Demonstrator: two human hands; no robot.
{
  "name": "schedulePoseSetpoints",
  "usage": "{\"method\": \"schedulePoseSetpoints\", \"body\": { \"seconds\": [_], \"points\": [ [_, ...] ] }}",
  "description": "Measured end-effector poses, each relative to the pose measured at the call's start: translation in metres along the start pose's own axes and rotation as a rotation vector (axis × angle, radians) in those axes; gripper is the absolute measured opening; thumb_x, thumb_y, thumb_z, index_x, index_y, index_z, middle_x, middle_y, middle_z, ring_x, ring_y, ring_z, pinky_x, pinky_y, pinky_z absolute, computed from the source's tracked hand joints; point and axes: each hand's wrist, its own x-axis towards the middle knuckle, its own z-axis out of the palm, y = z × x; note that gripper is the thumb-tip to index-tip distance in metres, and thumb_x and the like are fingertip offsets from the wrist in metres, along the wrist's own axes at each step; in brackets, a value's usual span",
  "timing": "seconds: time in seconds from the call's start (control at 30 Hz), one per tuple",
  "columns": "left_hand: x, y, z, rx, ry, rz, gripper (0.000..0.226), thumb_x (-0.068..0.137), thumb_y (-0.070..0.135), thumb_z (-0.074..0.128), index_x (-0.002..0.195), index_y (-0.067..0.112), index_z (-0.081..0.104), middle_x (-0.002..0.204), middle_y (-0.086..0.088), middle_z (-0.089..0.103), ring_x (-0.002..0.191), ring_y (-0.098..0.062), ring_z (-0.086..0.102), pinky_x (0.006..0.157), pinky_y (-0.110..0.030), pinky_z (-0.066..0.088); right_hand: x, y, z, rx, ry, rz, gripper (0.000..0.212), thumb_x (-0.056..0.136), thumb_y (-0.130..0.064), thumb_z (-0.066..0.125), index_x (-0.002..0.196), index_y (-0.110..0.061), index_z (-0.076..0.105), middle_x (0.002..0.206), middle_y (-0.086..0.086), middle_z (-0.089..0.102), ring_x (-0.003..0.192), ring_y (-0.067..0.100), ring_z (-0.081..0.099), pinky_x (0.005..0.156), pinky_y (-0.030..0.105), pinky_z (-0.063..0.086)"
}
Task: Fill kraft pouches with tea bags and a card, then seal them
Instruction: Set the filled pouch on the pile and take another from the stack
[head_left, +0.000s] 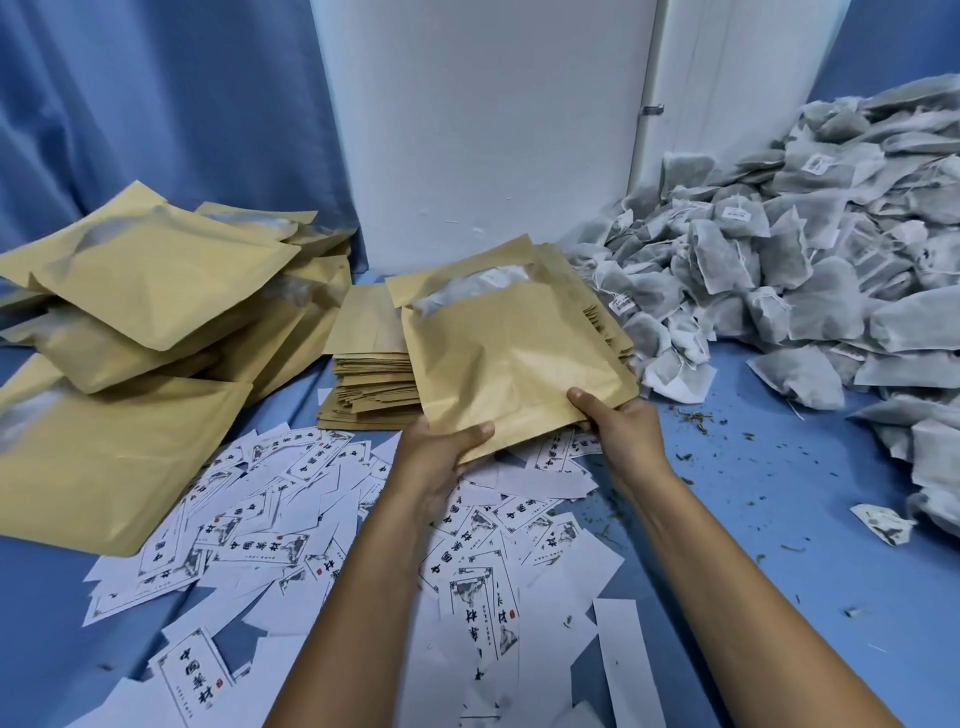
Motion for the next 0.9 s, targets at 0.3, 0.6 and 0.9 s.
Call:
{"method": "schedulePoseSetpoints", "body": {
  "seconds": [0.3, 0.6, 0.9],
  "points": [
    [0.010, -0.010, 0.002, 0.143, 0.124, 0.112, 0.027, 0.092, -0.005, 0.051, 0.116, 0.008, 0.051, 0.108, -0.010, 0.062, 0.086, -0.027, 0.067, 0.070, -0.043, 0.059, -0.021, -0.008, 0.019, -0.145, -0.048, -0.052, 0.008, 0.093, -0.010, 0.056, 0.096, -0.018, 0.055, 0.083, -0.007, 0.064, 0.071, 0.002, 0.060, 0.057, 0.015, 0.044],
    [0.010, 0.046, -0.007, 0.132, 0.022, 0.156, 0.039, 0.094, -0.006, 0.038, 0.095, 0.029, 0.055, 0.103, 0.002, 0.054, 0.087, -0.028, 0.061, 0.056, -0.038, 0.059, -0.028, -0.036, 0.055, -0.117, 0.013, -0.014, 0.010, 0.091, -0.002, 0.050, 0.091, -0.011, 0.052, 0.077, 0.003, 0.052, 0.066, 0.016, 0.050, 0.059, 0.029, 0.037],
    [-0.009, 0.134, -0.112, 0.079, 0.124, 0.300, 0.042, 0.092, -0.012, 0.032, 0.117, 0.017, 0.048, 0.095, -0.002, 0.061, 0.062, -0.022, 0.070, 0.048, -0.024, 0.054, -0.068, -0.052, 0.194, 0.408, -0.090, 0.265, 0.019, 0.090, 0.009, 0.048, 0.094, -0.009, 0.049, 0.088, 0.005, 0.054, 0.063, 0.016, 0.050, 0.034, 0.015, 0.037]
  ]
}}
